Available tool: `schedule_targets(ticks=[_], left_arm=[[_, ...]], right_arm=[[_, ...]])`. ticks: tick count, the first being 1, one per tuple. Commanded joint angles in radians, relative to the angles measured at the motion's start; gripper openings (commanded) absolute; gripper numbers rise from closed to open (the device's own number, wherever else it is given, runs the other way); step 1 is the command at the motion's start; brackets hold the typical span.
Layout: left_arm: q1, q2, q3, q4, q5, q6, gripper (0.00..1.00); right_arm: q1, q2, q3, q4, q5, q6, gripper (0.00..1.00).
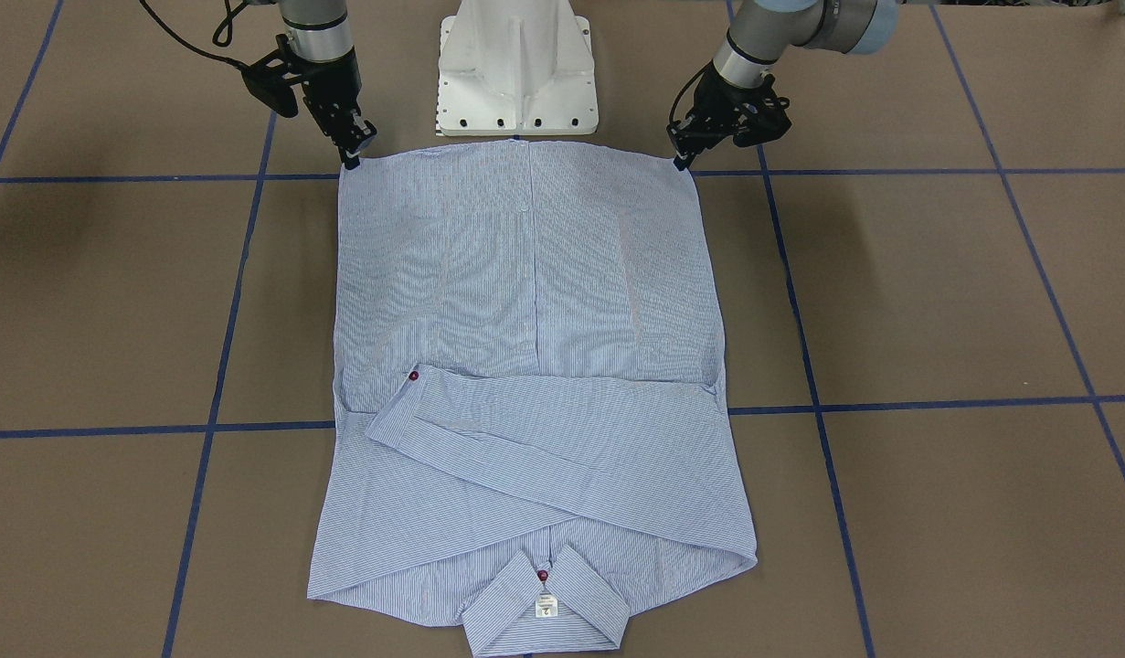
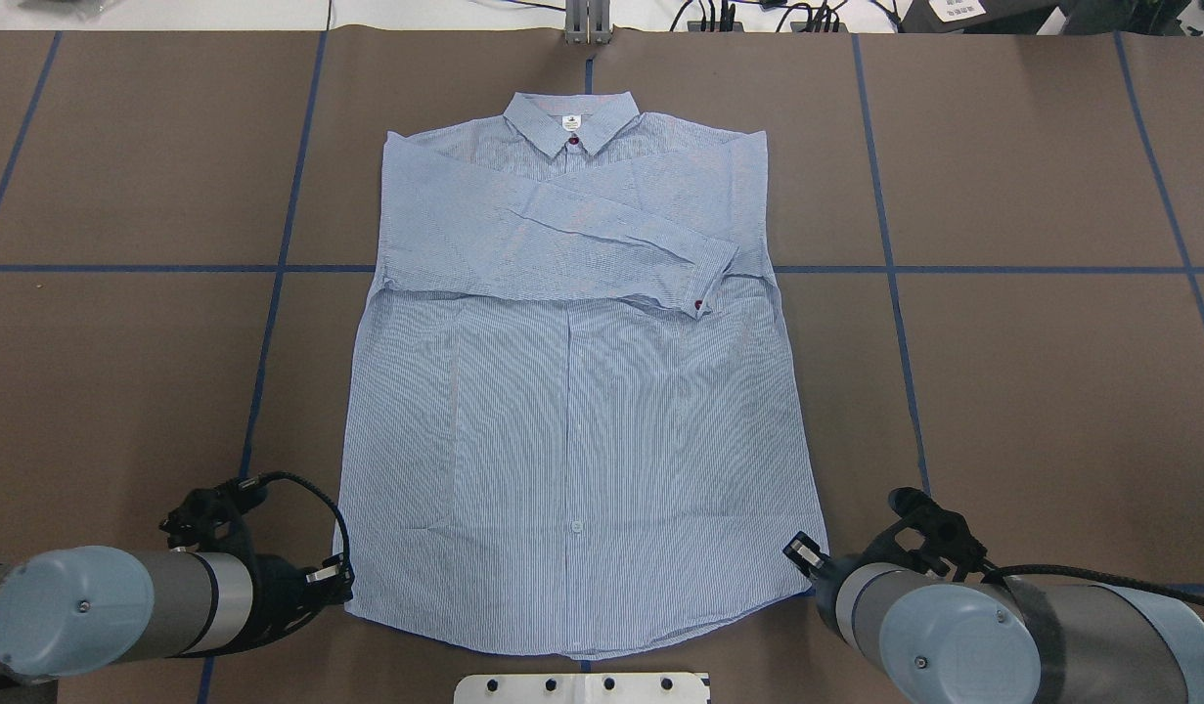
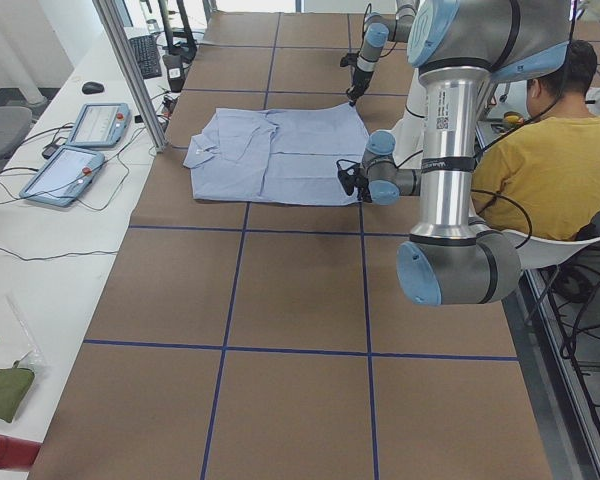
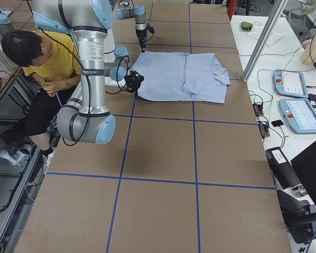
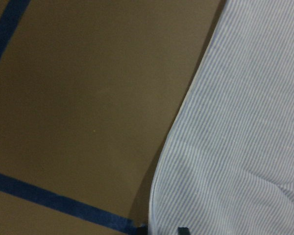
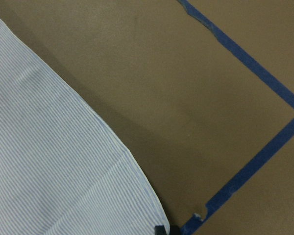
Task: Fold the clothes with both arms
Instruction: 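Grasp the hem corners with both grippers, then lift the hem with both grippers and fold it toward the collar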
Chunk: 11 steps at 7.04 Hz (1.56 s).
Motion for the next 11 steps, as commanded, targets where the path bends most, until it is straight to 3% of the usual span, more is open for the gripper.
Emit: schedule_targets(ticks=[1, 2, 4, 5, 6, 7, 9, 11], left_arm=[[-0.001, 0.088, -0.104, 0.0, -0.006, -0.002, 0.0], [-0.001, 0.1, -0.122, 0.0, -0.008, -0.024, 0.0], [-0.009, 0.113, -0.235, 0.034, -0.032, -0.069, 0.0], [-0.021, 0.101, -0.258, 0.037, -0.067, -0.07, 0.0], [-0.115, 0.068, -0.251, 0.039, -0.077, -0.07, 0.0], [-0.264, -0.01, -0.219, 0.051, -0.137, -0.061, 0.0], [-0.452, -0.243, -0.029, 0.132, -0.196, -0.056, 0.0], [-0.622, -0.296, 0.032, 0.137, -0.292, -0.05, 0.0]], right_arm=[[0.003, 0.003, 0.029, -0.001, -0.004, 0.001, 0.0], [0.003, 0.002, 0.037, -0.002, -0.006, 0.001, 0.0], [0.007, -0.036, 0.141, -0.019, -0.004, 0.001, 0.0], [0.068, -0.029, 0.146, -0.019, -0.003, 0.001, 0.0], [0.12, -0.008, 0.146, -0.019, -0.01, 0.001, 0.0], [0.176, 0.04, 0.135, -0.019, -0.01, 0.0, 0.0], [0.312, 0.146, 0.036, -0.021, -0.013, -0.014, 0.0], [0.462, 0.238, -0.043, -0.021, -0.006, -0.016, 0.0]])
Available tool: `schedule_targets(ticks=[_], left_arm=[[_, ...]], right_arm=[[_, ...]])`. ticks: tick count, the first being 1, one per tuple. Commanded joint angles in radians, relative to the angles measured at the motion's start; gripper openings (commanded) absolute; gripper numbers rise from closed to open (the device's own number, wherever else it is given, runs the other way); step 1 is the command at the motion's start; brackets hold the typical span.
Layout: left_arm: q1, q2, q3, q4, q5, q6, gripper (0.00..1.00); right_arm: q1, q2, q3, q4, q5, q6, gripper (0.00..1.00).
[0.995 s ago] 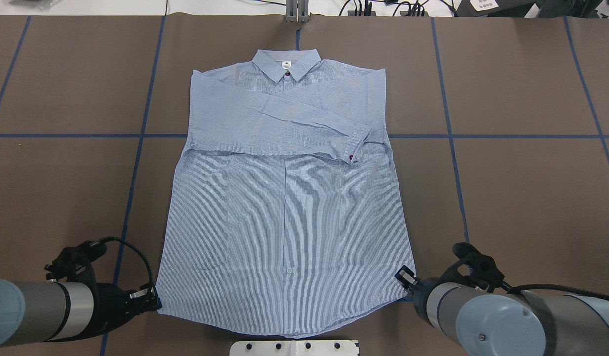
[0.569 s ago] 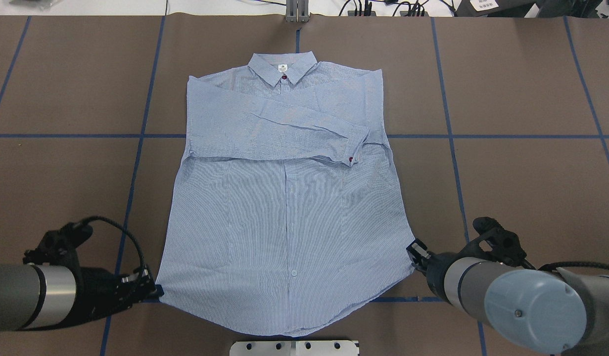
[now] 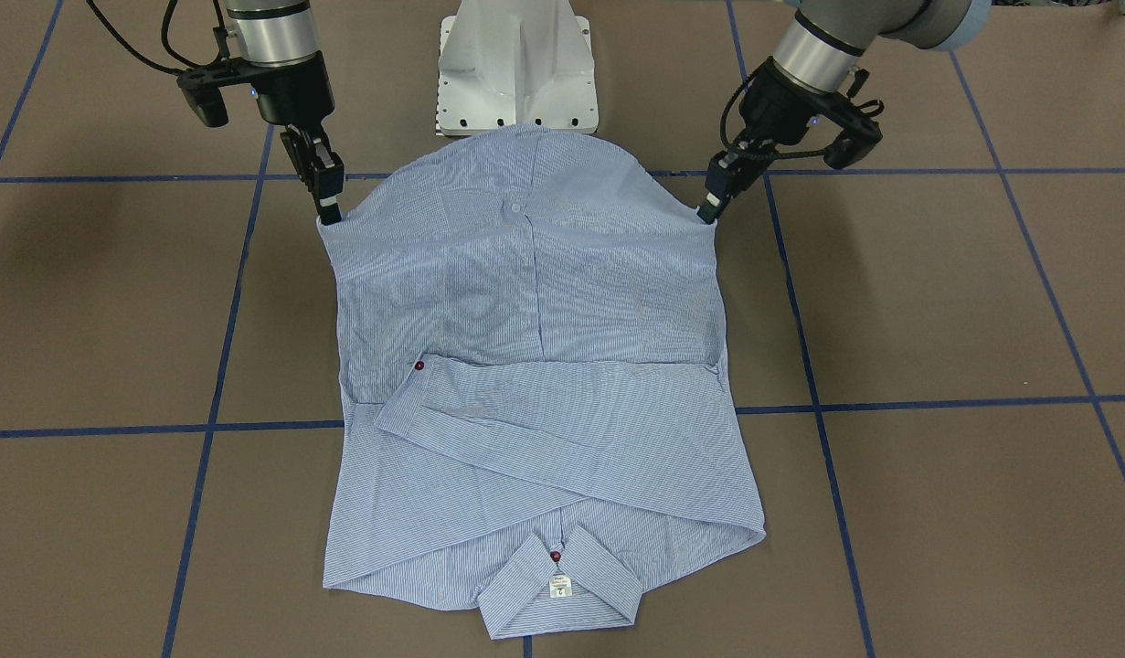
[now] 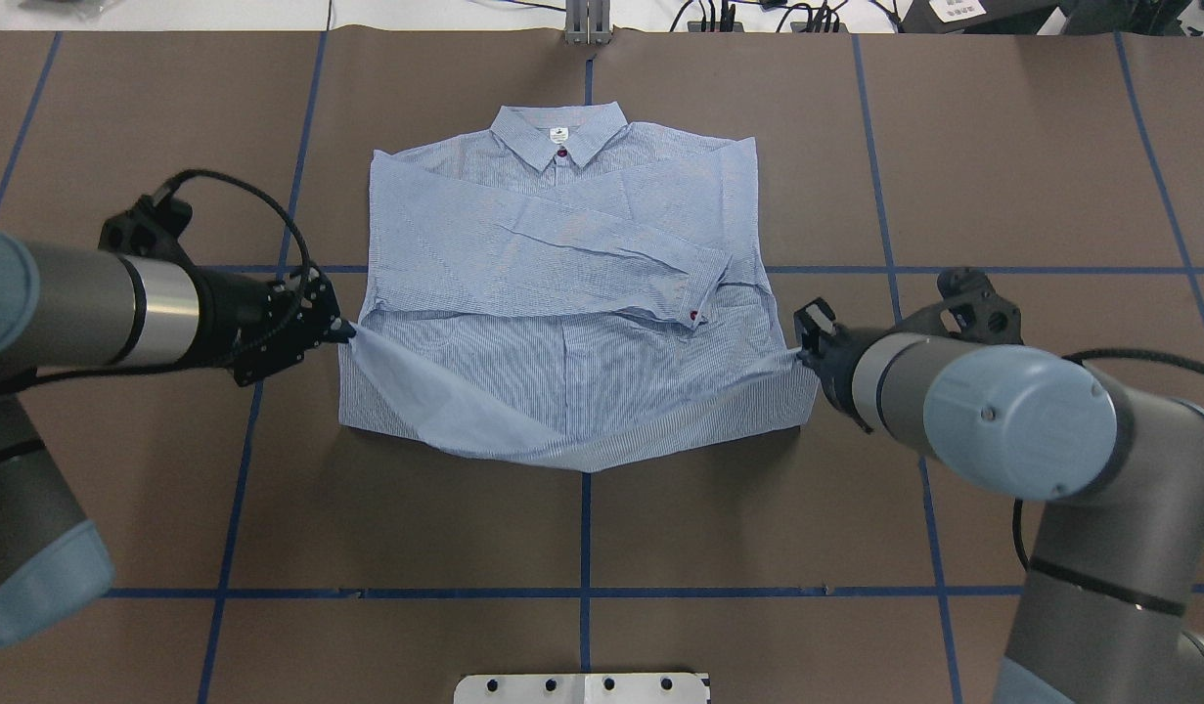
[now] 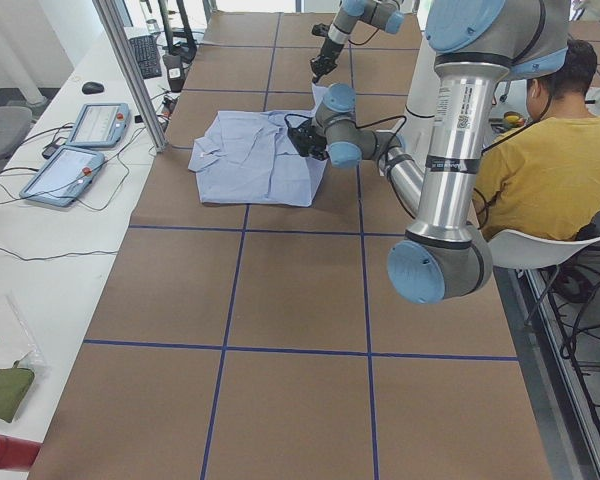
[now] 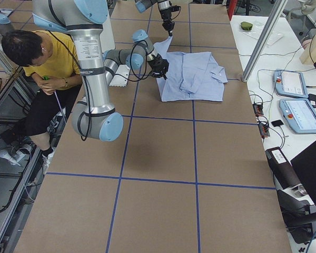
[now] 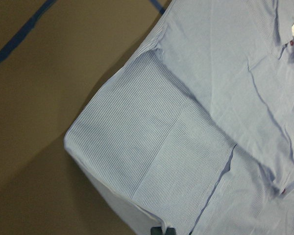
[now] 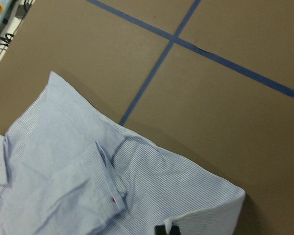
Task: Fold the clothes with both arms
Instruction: 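Lift the hem with both grippers and fold it toward the collar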
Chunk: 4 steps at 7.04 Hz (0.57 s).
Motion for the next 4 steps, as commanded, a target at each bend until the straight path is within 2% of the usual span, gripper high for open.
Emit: schedule_targets(ticks=[1, 2, 4], left_arm=[[-0.171, -0.047, 0.041, 0.009, -0.096, 0.002, 0.0], [-0.19, -0.049, 0.064, 0.007, -0.093, 0.002, 0.0], [-0.192, -0.162, 0.239, -0.008, -0.084, 0.007, 0.0]], right_arm=[[0.14, 0.097, -0.08, 0.002, 0.003, -0.001, 0.0], [0.174, 0.132, -0.136, 0.01, 0.001, -0.003, 0.0], [0.211, 0.217, -0.308, 0.043, -0.003, -0.03, 0.0]])
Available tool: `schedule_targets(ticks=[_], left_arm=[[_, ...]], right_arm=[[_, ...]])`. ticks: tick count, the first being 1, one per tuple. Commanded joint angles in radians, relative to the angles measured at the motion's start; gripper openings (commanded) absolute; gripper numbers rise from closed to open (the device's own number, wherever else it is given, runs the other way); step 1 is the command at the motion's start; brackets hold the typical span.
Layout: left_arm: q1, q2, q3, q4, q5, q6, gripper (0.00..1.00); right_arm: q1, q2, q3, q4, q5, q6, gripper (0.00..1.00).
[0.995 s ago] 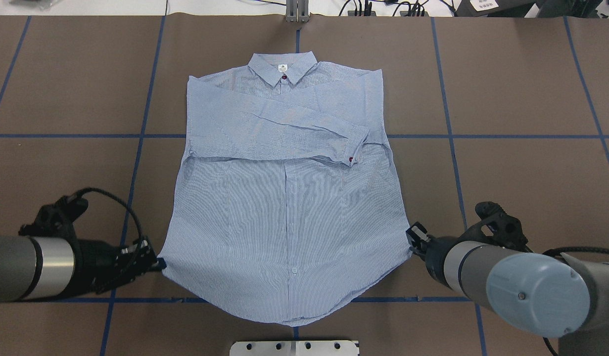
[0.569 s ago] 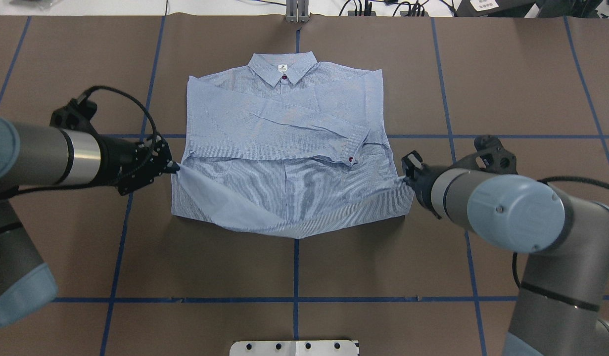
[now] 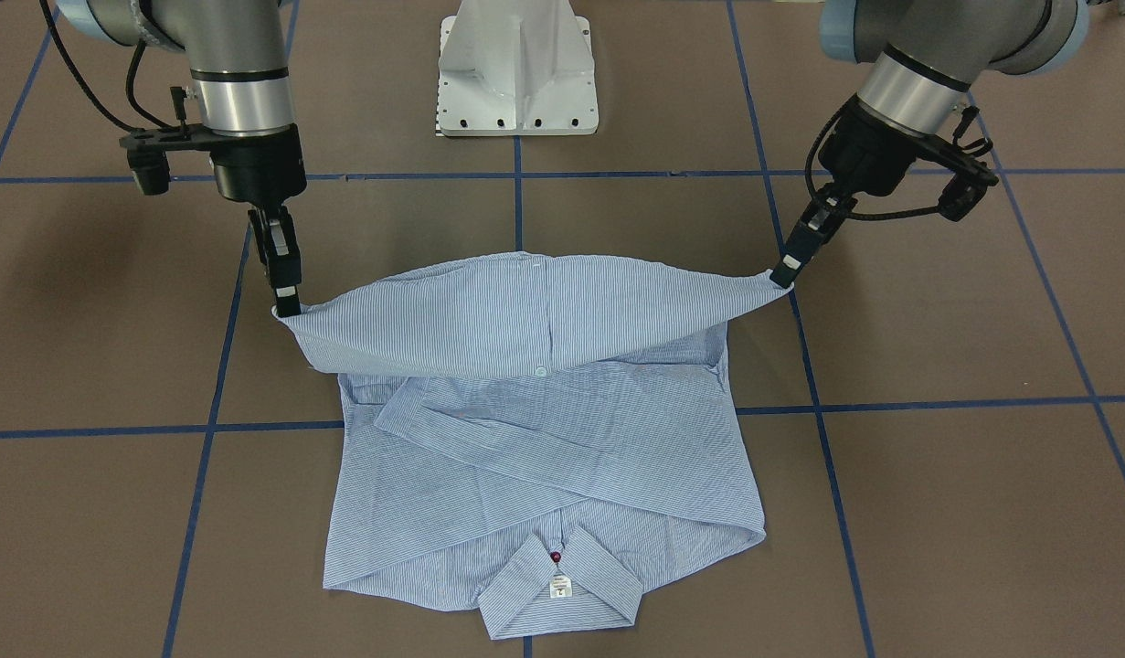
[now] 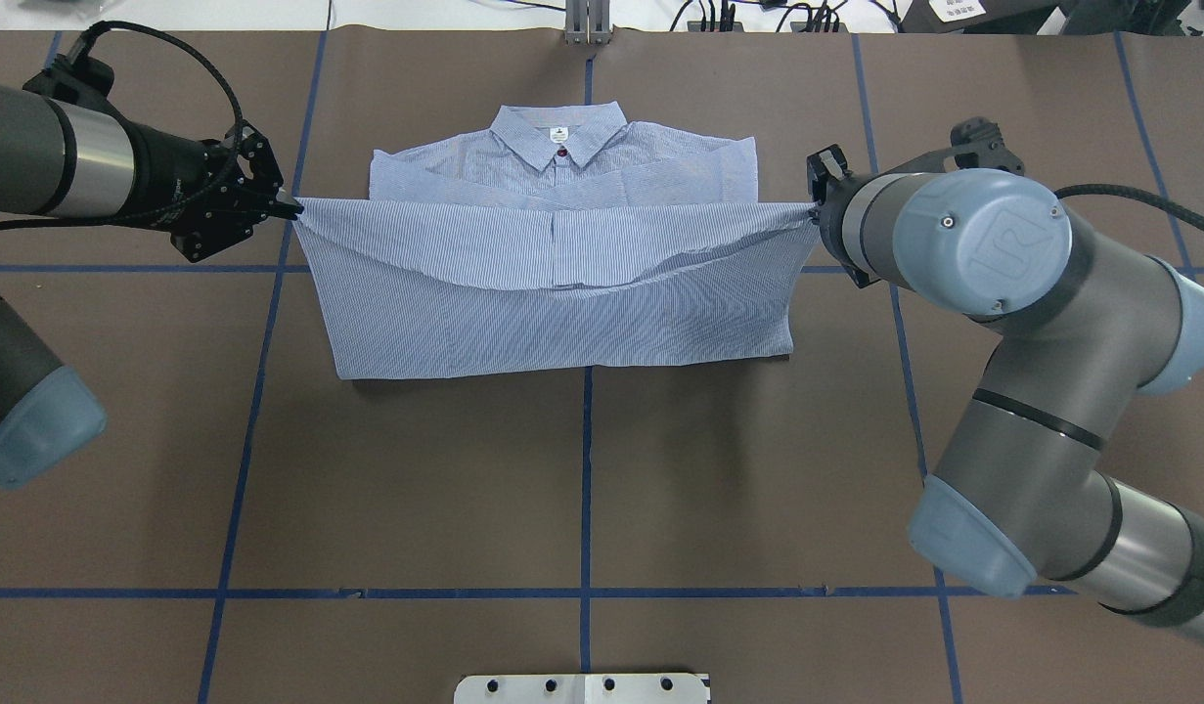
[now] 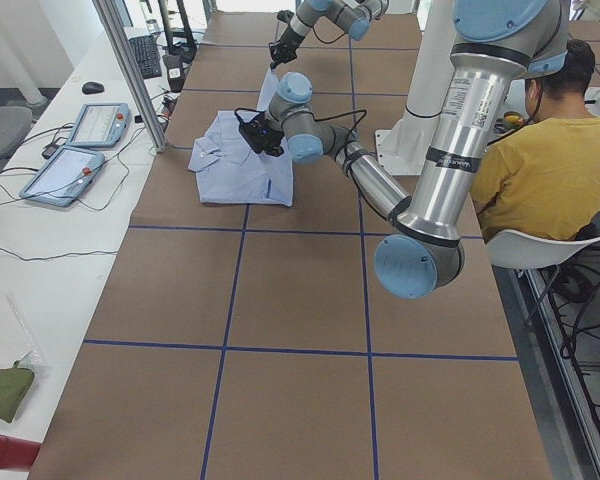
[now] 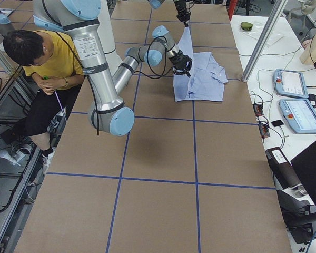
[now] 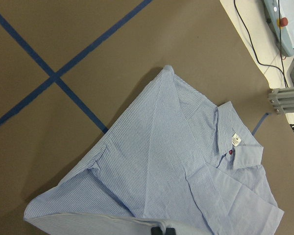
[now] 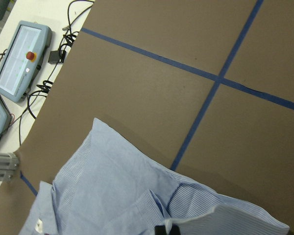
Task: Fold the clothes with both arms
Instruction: 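Lift the hem with both grippers and fold it toward the collar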
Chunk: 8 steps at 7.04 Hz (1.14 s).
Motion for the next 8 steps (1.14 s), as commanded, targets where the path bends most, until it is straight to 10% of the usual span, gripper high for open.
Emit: schedule_targets(ticks=[1, 8], left_arm=[[-0.006, -0.094, 0.176, -0.025, 0.003, 0.073, 0.0], [-0.016, -0.294, 0.704, -0.37, 0.085, 0.117, 0.0]], right_arm=[[0.036, 0.066, -0.185, 0.12, -0.002, -0.016, 0.0], [0.049, 0.212, -0.62, 0.362, 0.005, -0.021, 0.0]])
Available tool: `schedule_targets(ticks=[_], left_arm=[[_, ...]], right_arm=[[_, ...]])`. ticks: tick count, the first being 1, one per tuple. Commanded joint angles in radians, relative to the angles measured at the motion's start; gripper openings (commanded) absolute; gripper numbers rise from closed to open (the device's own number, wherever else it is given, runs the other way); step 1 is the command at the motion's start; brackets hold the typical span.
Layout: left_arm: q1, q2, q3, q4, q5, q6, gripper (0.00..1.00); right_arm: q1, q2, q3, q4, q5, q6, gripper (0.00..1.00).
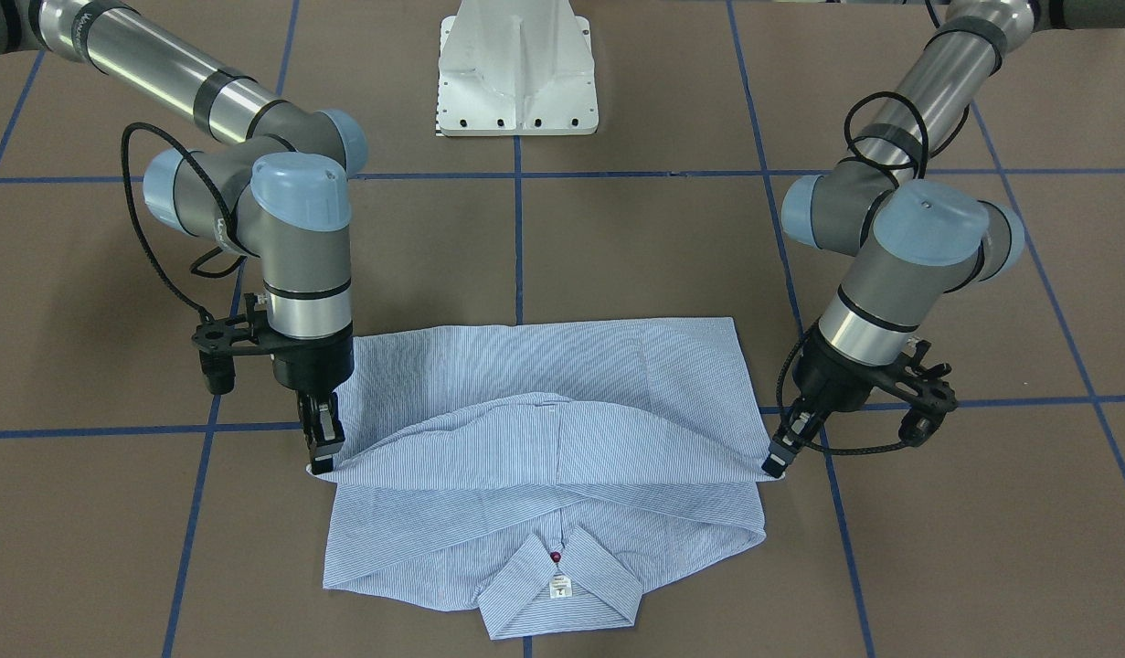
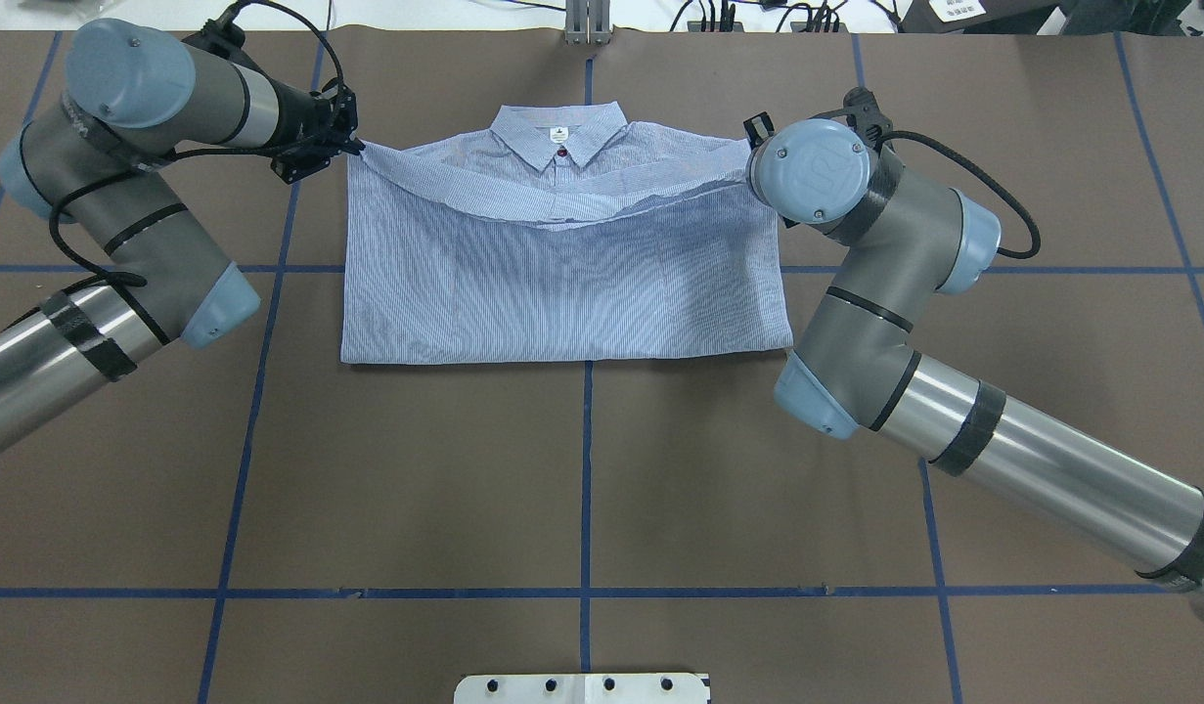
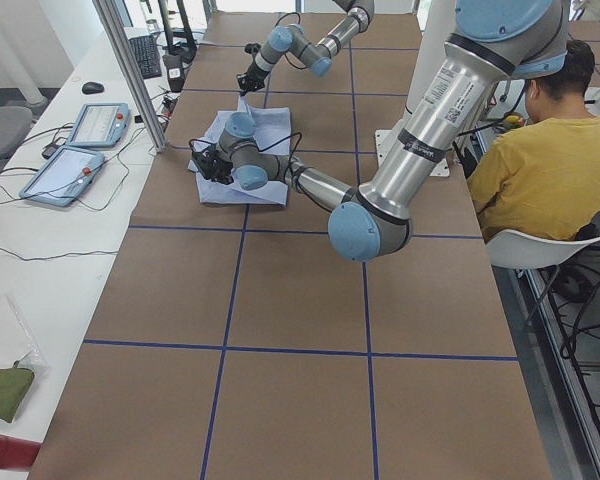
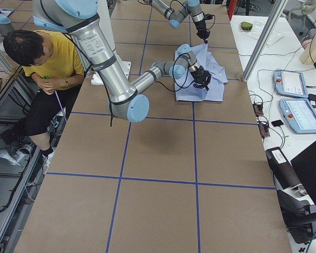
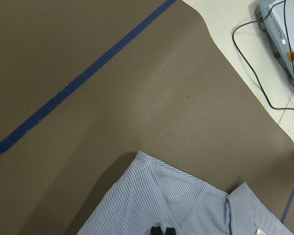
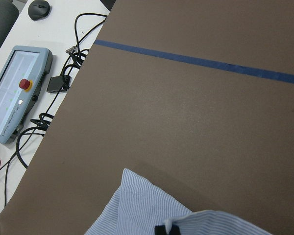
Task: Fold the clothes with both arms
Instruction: 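Lift the hem with both grippers and fold it toward the collar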
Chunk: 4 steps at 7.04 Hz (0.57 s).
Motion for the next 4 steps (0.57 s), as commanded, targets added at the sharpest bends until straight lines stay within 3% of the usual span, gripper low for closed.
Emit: schedule_targets(ticks=[1, 4], left_arm=[[0.007, -0.041, 0.111, -0.073, 0.037, 0.001, 0.0], [0.024, -0.058, 0.169, -0.096, 0.085, 0.044, 0.03]], right_arm=[[0.0, 0.013, -0.083, 0.076, 0.002, -0.015, 0.0], [0.003, 0.07, -0.158, 0.077, 0.004, -0.028, 0.0]])
